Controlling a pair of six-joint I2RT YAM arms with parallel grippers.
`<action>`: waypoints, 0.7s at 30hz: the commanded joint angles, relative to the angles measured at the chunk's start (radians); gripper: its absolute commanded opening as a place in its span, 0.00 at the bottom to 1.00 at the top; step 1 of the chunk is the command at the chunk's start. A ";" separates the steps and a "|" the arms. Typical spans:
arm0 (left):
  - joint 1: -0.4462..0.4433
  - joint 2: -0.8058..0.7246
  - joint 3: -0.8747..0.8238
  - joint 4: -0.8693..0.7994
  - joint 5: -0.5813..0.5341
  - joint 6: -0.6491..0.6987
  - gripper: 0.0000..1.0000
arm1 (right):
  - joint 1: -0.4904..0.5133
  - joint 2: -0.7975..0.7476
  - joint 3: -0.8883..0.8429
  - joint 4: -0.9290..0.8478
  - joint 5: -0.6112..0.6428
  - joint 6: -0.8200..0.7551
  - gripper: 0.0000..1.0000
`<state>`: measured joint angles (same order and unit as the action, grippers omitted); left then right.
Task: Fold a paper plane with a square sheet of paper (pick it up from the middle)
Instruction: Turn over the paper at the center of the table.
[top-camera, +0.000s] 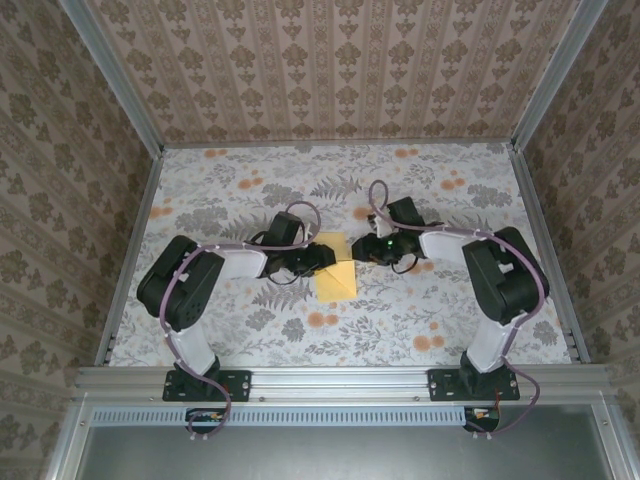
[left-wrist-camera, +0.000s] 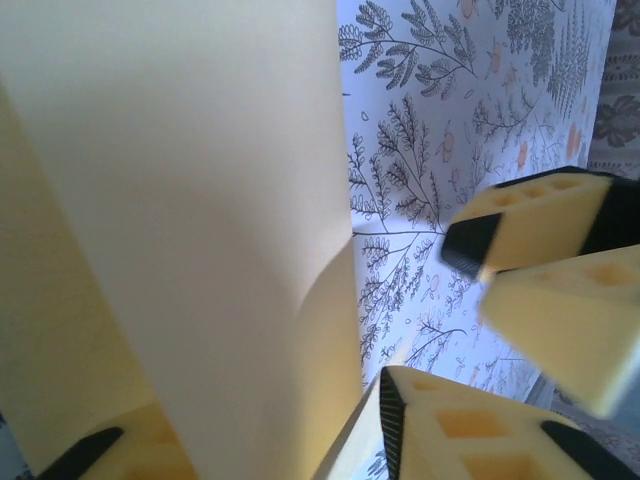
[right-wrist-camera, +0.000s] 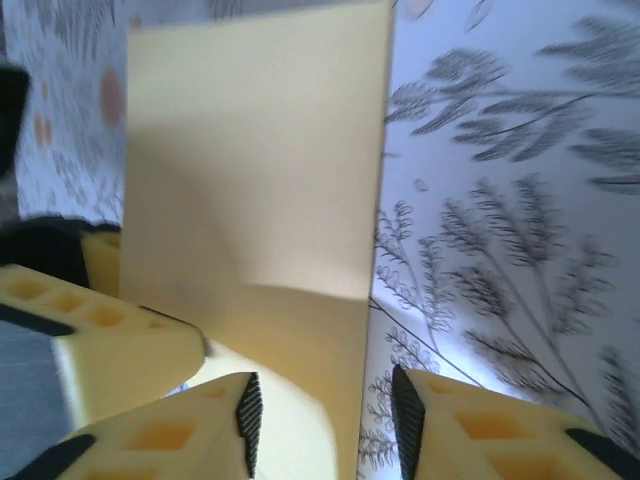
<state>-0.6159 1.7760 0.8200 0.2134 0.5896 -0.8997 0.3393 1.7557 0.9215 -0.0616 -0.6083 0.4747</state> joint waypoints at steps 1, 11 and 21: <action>-0.010 0.013 0.031 -0.014 0.018 0.045 0.27 | -0.024 -0.117 -0.027 0.016 0.084 0.047 0.52; -0.010 -0.091 0.098 -0.273 -0.068 0.178 0.10 | -0.046 -0.299 -0.017 -0.130 0.222 0.038 0.71; -0.027 -0.254 0.472 -1.148 -0.557 0.480 0.10 | -0.050 -0.420 -0.015 -0.213 0.355 0.009 0.80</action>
<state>-0.6323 1.5574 1.2175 -0.5880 0.2592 -0.5396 0.2958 1.3647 0.8948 -0.2195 -0.3244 0.5018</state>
